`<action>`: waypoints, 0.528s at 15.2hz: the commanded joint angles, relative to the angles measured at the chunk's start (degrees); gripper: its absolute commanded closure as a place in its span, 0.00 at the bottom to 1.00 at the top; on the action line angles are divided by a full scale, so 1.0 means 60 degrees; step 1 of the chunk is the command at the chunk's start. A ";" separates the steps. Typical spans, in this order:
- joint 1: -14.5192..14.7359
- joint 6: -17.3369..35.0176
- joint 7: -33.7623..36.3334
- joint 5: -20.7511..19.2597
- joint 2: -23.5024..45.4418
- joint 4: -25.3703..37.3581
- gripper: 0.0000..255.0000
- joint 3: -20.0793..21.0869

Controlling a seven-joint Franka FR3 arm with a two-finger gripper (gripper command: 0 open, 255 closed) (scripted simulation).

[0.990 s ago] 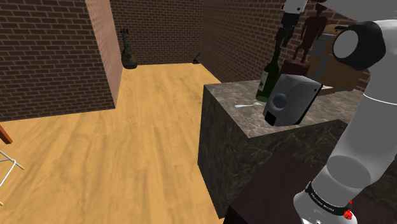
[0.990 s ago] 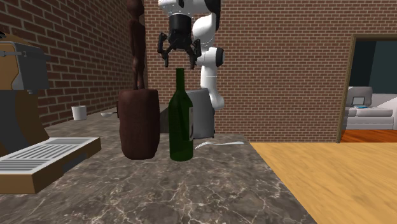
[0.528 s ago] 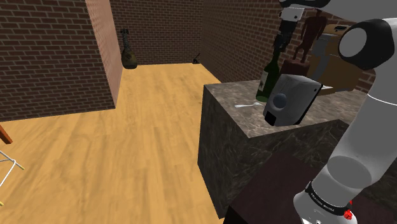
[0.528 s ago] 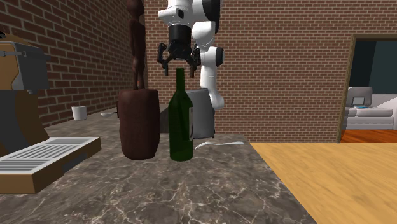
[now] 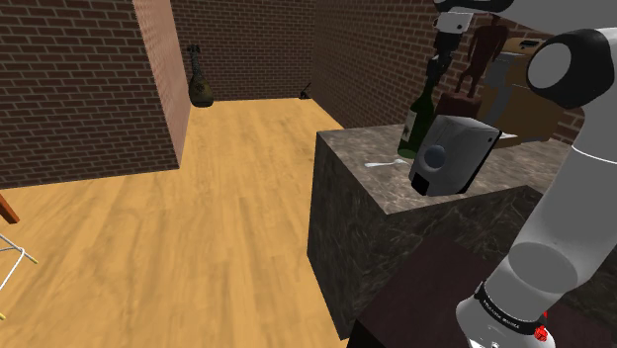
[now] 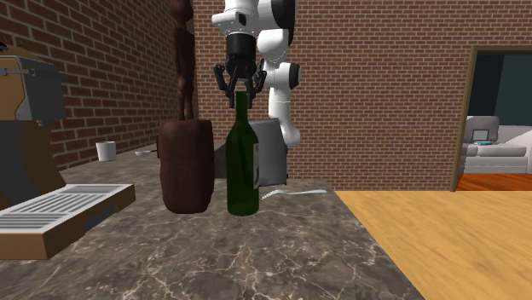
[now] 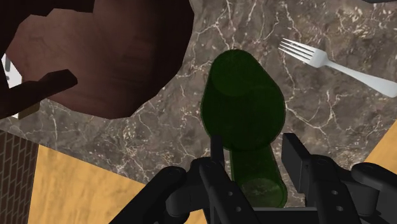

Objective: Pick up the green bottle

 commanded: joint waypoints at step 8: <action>-0.0189 -0.0968 -0.0132 0.0259 0.0498 0.1397 1.00 -0.0067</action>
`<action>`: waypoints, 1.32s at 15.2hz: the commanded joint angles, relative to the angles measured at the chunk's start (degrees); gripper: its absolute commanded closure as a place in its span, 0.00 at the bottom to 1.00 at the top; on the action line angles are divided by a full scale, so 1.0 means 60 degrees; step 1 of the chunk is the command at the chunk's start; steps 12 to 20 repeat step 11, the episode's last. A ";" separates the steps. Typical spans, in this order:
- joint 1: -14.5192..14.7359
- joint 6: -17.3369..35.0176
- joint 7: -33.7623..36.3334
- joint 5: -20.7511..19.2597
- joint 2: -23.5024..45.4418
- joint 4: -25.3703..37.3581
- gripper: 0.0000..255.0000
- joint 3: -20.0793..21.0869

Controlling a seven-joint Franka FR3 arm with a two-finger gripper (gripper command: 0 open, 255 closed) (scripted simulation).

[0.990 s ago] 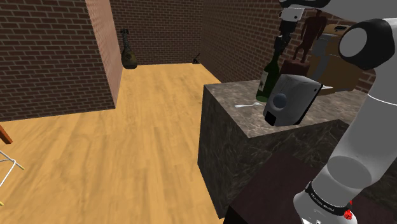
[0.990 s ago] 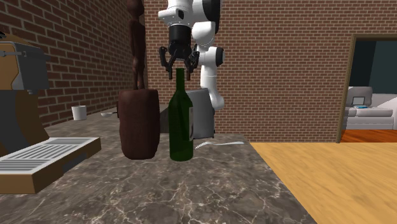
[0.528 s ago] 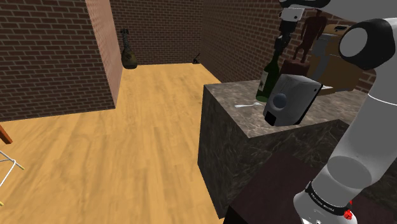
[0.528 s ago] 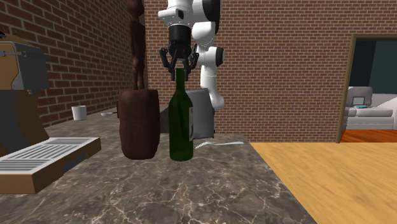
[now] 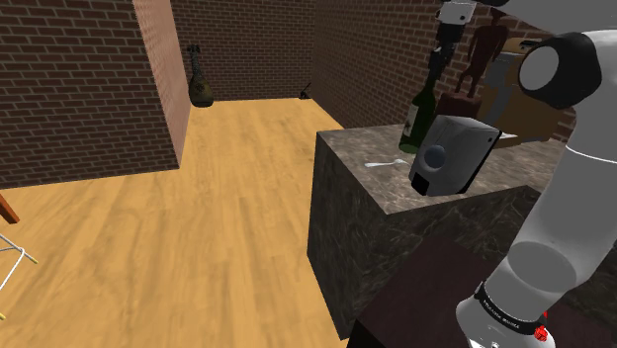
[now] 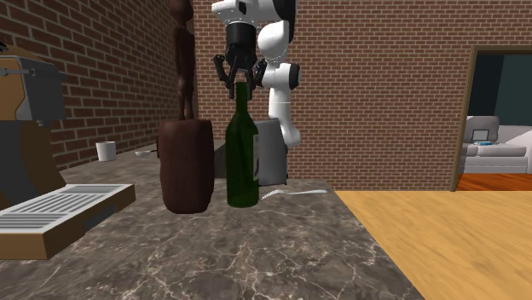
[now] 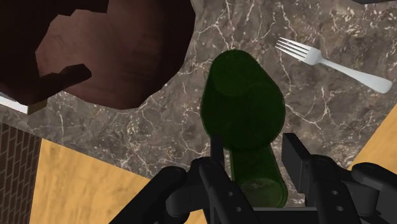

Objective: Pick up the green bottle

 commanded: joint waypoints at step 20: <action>-0.0776 -0.2132 -0.0313 0.0822 0.1424 0.3423 1.00 -0.0129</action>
